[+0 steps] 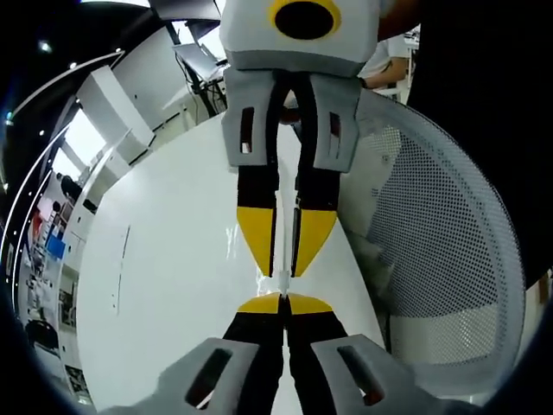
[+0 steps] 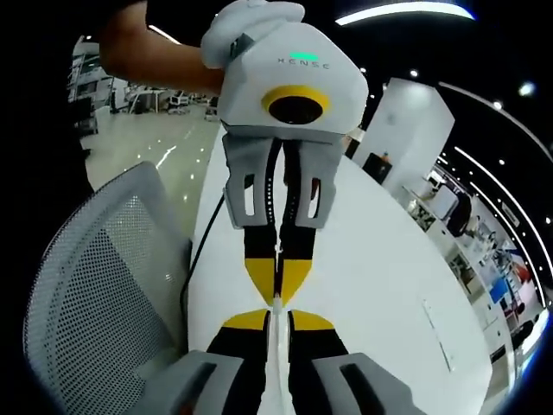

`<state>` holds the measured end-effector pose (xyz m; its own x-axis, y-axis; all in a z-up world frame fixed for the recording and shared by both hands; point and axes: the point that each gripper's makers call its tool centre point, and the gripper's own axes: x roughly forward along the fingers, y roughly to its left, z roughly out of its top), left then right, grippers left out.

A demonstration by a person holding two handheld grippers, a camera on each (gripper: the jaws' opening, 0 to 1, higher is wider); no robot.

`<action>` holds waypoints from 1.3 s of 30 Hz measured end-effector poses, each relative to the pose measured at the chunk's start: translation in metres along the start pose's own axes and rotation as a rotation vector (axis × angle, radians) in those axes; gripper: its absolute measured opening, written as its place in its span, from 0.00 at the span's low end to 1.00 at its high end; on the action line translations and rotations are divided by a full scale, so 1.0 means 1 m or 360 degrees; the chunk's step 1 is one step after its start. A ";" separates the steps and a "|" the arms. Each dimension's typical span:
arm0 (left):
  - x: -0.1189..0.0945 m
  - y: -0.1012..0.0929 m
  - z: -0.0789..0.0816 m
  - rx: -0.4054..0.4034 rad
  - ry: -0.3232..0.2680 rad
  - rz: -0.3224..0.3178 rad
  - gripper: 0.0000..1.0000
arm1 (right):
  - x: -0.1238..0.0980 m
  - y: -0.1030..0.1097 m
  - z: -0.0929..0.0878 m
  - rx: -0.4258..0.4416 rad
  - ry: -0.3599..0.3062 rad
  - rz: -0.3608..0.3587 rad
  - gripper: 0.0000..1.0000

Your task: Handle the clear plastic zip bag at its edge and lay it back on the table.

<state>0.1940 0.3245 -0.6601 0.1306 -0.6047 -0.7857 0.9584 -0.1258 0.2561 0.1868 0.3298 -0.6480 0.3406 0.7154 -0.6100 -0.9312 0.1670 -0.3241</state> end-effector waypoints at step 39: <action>-0.002 -0.004 0.005 -0.0013 -0.0035 -0.0042 0.00 | 0.003 0.004 0.002 -0.0044 -0.0002 0.0008 0.00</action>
<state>0.1885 0.3223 -0.6568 0.0996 -0.6186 -0.7794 0.9635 -0.1358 0.2309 0.1838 0.3342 -0.6498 0.3360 0.7169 -0.6108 -0.9288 0.1447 -0.3412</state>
